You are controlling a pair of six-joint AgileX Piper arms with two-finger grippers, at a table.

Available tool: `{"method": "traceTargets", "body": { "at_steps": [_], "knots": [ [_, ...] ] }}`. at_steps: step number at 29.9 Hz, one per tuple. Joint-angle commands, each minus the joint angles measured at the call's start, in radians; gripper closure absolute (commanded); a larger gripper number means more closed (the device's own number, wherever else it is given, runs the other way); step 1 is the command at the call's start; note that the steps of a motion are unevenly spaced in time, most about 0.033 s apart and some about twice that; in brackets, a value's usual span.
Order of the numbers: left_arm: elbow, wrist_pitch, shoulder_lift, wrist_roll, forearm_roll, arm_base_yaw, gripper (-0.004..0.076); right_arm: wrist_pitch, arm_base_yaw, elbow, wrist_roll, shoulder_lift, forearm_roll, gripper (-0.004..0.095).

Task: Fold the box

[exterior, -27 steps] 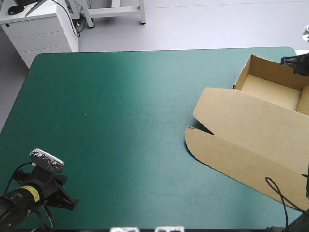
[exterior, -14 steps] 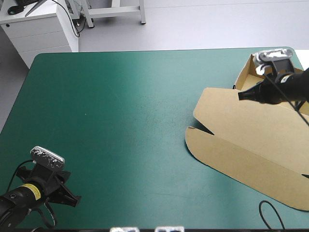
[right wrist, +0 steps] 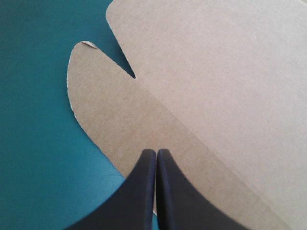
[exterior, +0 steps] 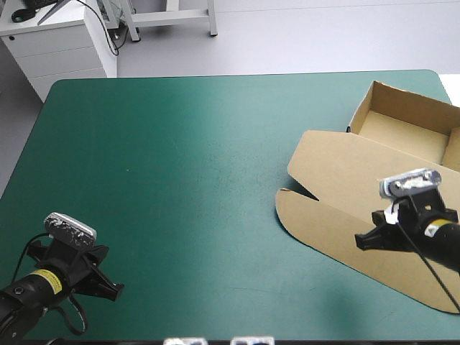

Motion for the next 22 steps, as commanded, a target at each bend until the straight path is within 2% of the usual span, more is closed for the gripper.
{"method": "traceTargets", "body": {
  "at_steps": [1, 11, 22],
  "knots": [
    [-0.023, -0.057, 0.007, -0.006, -0.014, 0.001, 0.0731, -0.074, 0.005, 0.054, -0.010, -0.121, 0.044, 0.0923],
    [0.074, -0.077, 0.007, -0.006, -0.061, 0.001, 0.0731, -0.115, 0.005, 0.215, -0.009, -0.377, 0.049, 0.0926],
    [0.130, -0.059, 0.007, -0.006, -0.105, 0.001, 0.0731, -0.112, 0.005, 0.308, -0.009, -0.428, 0.045, 0.0926]
  ]
}}
